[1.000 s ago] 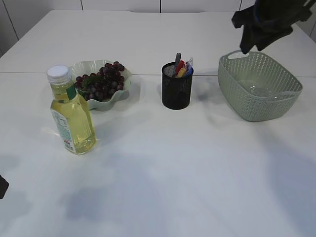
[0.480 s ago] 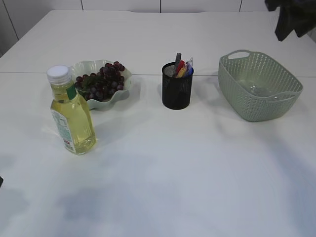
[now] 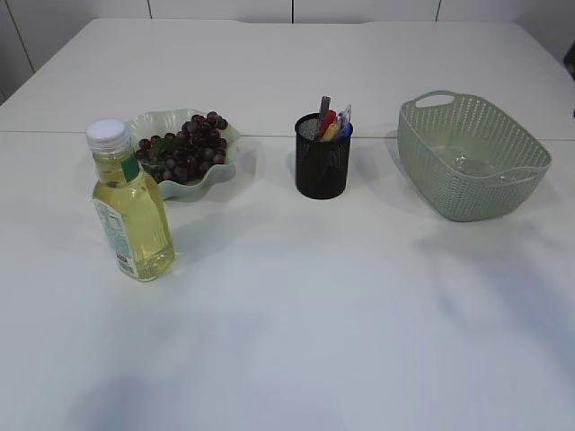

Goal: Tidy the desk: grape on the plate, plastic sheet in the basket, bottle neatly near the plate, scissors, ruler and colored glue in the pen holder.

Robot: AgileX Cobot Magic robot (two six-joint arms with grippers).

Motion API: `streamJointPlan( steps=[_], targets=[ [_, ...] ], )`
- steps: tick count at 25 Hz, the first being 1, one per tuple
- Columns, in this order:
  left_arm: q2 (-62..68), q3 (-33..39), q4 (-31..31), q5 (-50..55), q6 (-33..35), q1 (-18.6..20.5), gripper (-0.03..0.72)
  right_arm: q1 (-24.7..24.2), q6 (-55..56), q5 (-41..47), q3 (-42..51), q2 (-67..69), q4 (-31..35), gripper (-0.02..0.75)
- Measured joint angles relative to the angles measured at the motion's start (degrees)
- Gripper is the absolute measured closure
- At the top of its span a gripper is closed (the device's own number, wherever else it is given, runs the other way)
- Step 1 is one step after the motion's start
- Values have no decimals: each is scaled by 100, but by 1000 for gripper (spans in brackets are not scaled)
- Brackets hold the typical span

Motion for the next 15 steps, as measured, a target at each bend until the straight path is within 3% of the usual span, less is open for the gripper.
streamJointPlan(
  steps=[6,15],
  targets=[
    [-749,0,275,781,-159,0,253,0,10,-310,1016,-1003,61,423],
    [-1832,0,-144,974,-172,0,253,0,449,-392,2190,-2874,346,424]
  ],
)
